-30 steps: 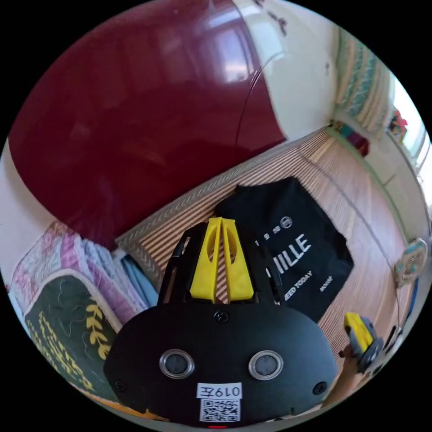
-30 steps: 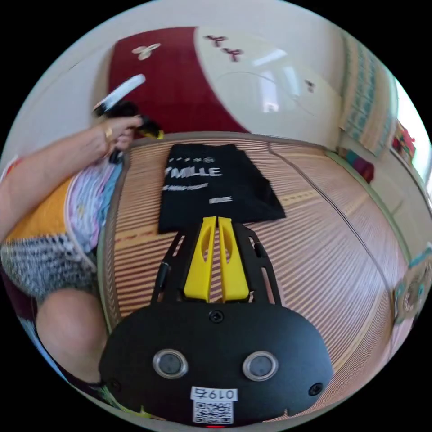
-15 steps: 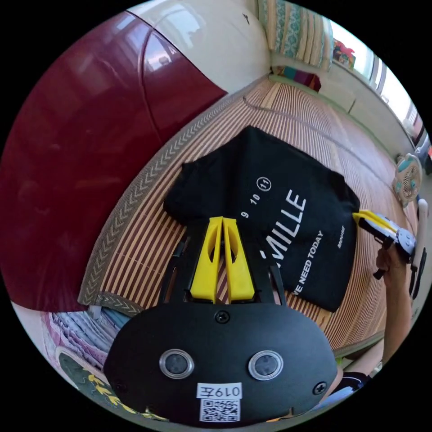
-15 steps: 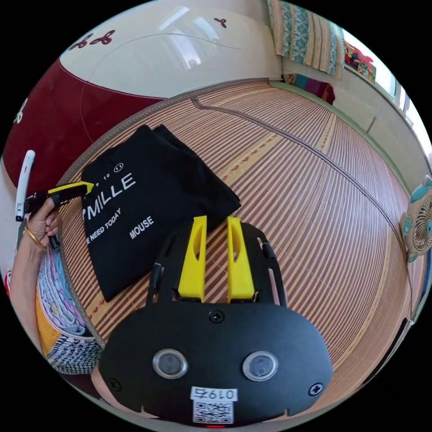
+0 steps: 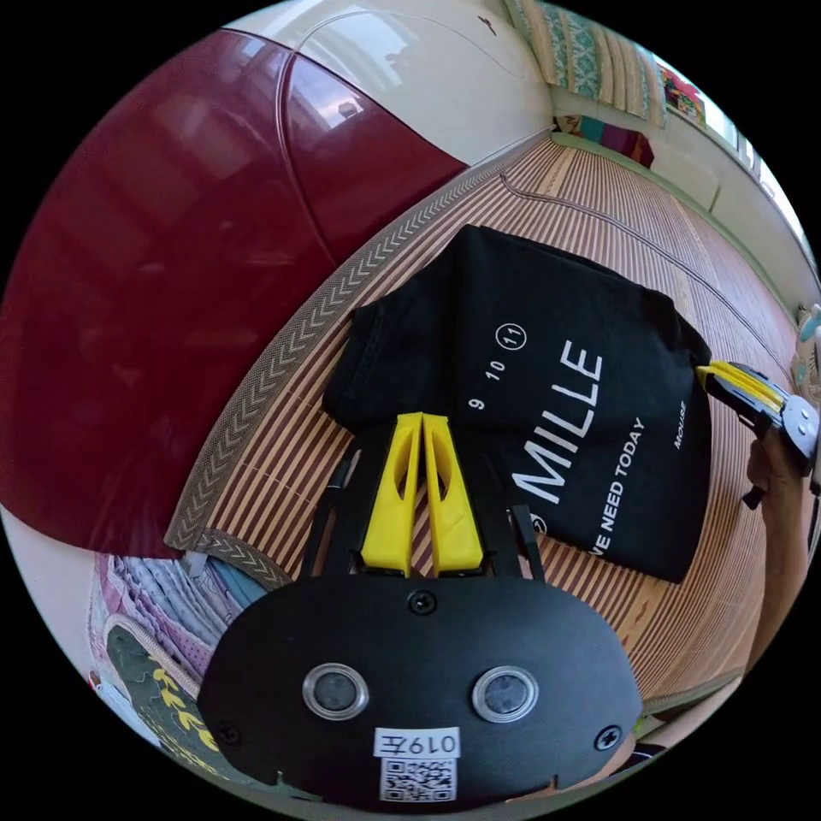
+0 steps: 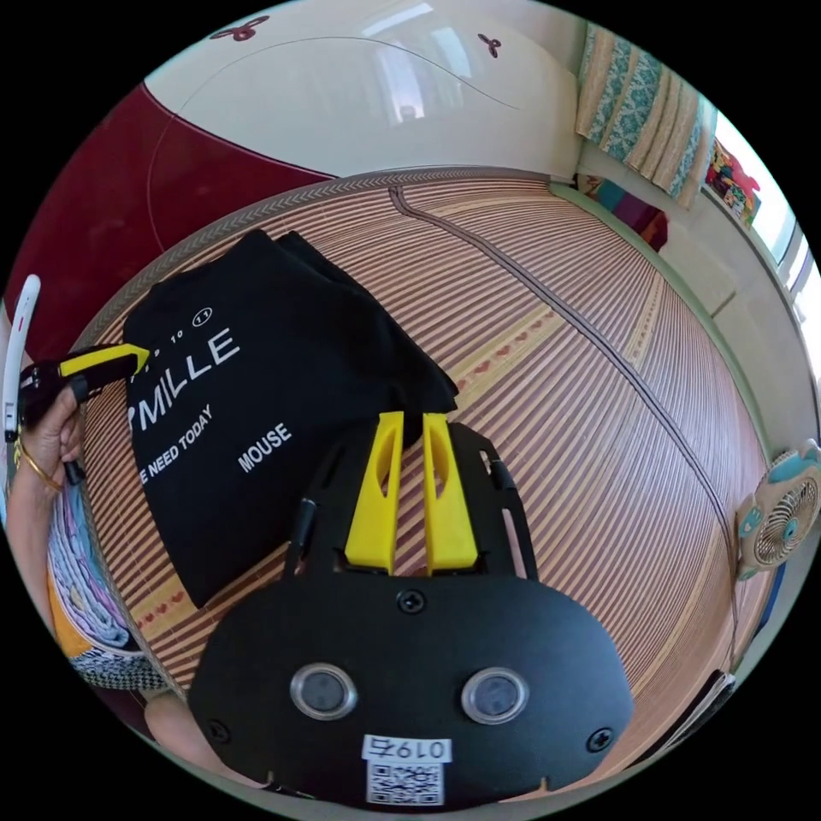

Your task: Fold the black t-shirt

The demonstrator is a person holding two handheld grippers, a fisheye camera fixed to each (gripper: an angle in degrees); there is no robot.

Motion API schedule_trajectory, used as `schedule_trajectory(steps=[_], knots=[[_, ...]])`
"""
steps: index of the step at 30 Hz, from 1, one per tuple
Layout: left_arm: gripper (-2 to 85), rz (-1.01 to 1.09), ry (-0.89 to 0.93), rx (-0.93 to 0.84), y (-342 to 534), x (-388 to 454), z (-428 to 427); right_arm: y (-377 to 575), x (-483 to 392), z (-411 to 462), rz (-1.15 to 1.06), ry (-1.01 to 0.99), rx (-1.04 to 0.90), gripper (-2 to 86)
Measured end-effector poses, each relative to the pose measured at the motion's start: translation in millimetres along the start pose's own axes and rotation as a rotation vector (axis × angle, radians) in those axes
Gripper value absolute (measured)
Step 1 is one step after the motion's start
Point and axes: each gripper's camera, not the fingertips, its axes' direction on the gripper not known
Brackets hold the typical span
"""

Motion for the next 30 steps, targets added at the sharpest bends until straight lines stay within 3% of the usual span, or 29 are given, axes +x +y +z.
schedule_trajectory(steps=[6,9,13,17,23,30], knots=[[0.9,0.007,-0.007,0.176,43,29,-41,72,19,-101,-0.017,-0.008,0.118,-0.7],[0.9,0.115,-0.013,0.296,71,70,-84,136,28,-168,0.001,-0.019,0.181,-0.9],[0.8,0.285,0.182,0.419,136,147,-144,234,33,-256,0.051,-0.027,0.23,-0.9],[0.8,0.47,0.489,0.369,211,245,-165,334,38,-328,0.163,0.071,0.229,-0.9],[0.7,0.673,0.574,0.381,317,395,-169,459,36,-428,0.297,0.472,0.297,-0.8],[0.8,0.868,0.844,0.395,378,481,-188,551,41,-528,0.4,0.553,0.444,0.5]])
